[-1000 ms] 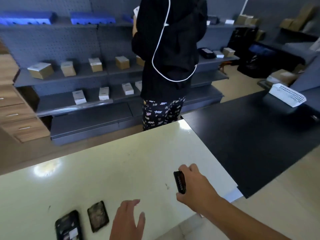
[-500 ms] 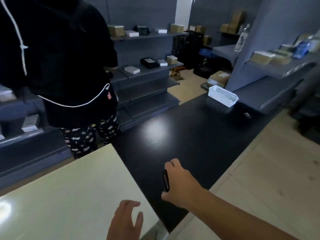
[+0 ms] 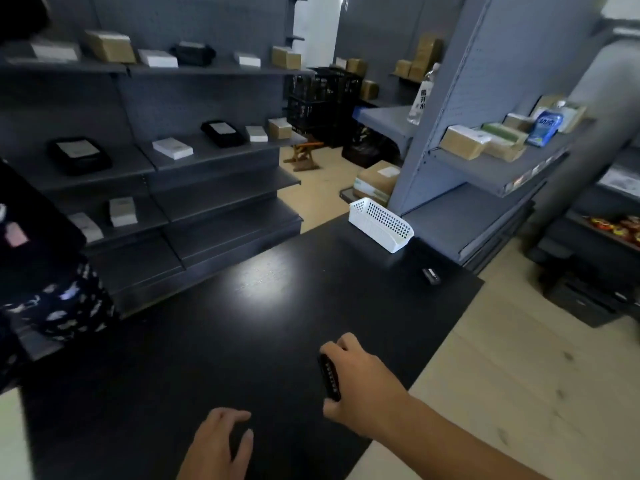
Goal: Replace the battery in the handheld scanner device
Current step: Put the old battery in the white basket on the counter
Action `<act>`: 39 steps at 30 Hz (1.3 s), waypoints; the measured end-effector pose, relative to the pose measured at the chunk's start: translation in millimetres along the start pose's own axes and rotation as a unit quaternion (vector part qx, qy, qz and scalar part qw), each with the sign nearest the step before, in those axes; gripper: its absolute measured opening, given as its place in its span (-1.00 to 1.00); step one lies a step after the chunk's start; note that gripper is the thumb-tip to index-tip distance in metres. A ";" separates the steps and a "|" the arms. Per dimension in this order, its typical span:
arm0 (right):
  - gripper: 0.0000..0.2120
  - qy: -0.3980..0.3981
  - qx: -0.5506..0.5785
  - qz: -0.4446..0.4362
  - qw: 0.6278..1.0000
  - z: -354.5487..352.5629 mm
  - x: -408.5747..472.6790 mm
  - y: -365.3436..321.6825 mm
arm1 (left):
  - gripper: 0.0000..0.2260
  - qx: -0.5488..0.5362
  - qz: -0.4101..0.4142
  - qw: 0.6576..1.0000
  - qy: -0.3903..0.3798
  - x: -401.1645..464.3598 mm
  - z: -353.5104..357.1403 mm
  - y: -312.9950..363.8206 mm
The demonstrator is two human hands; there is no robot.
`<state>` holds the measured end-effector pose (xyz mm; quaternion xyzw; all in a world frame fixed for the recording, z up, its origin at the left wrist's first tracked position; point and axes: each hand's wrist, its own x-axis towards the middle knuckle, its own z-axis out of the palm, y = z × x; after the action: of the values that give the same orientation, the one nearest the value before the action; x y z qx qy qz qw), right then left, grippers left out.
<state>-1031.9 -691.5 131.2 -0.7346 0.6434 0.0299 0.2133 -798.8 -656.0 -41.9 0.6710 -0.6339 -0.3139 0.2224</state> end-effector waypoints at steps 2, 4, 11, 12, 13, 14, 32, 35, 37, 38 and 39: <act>-0.46 -0.010 -0.012 0.010 1.000 -22.4 27.9 40.4 | -0.78 0.005 -0.011 1.000 -0.020 32.0 21.7 21.6; -0.47 -0.009 -0.018 0.013 1.000 -44.8 53.2 77.6 | -0.78 0.017 -0.013 0.999 -0.026 64.1 35.1 44.3; -0.45 -0.021 -0.028 0.004 0.999 -100.7 124.3 196.0 | -0.77 0.064 -0.013 0.997 -0.033 147.6 70.0 134.6; -0.44 -0.023 -0.033 -0.004 0.999 -106.3 134.0 213.5 | -0.76 0.073 -0.010 0.997 -0.023 157.1 78.7 147.8; -0.44 -0.024 -0.038 -0.013 0.999 -111.8 144.3 230.8 | -0.76 0.078 -0.015 0.997 -0.014 167.0 88.3 162.0; -0.45 -0.023 -0.041 -0.025 0.999 -117.4 155.3 248.5 | -0.76 0.083 -0.020 0.996 -0.001 178.2 99.0 176.8; -0.46 -0.044 -0.032 -0.170 0.984 -218.5 316.9 463.3 | -0.73 0.152 -0.049 0.974 0.163 330.7 228.0 403.9; -0.45 -0.044 -0.045 -0.176 0.982 -224.7 344.3 472.2 | -0.72 0.154 -0.043 0.972 0.169 362.0 233.6 410.4; -0.48 -0.054 -0.060 -0.176 0.981 -226.4 362.2 477.4 | -0.71 0.157 -0.042 0.972 0.171 381.6 237.5 409.6; -0.50 -0.058 -0.065 -0.174 0.981 -226.5 371.9 481.0 | -0.71 0.157 -0.044 0.972 0.172 390.3 239.1 409.4; -0.50 -0.058 -0.068 -0.172 0.981 -226.3 381.6 484.7 | -0.71 0.157 -0.044 0.971 0.173 398.8 239.9 409.1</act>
<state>-1483.5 -1166.2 81.8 -0.8439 0.4908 0.0788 0.2018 -1258.7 -1066.9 18.6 0.7688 -0.5970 -0.0988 0.2065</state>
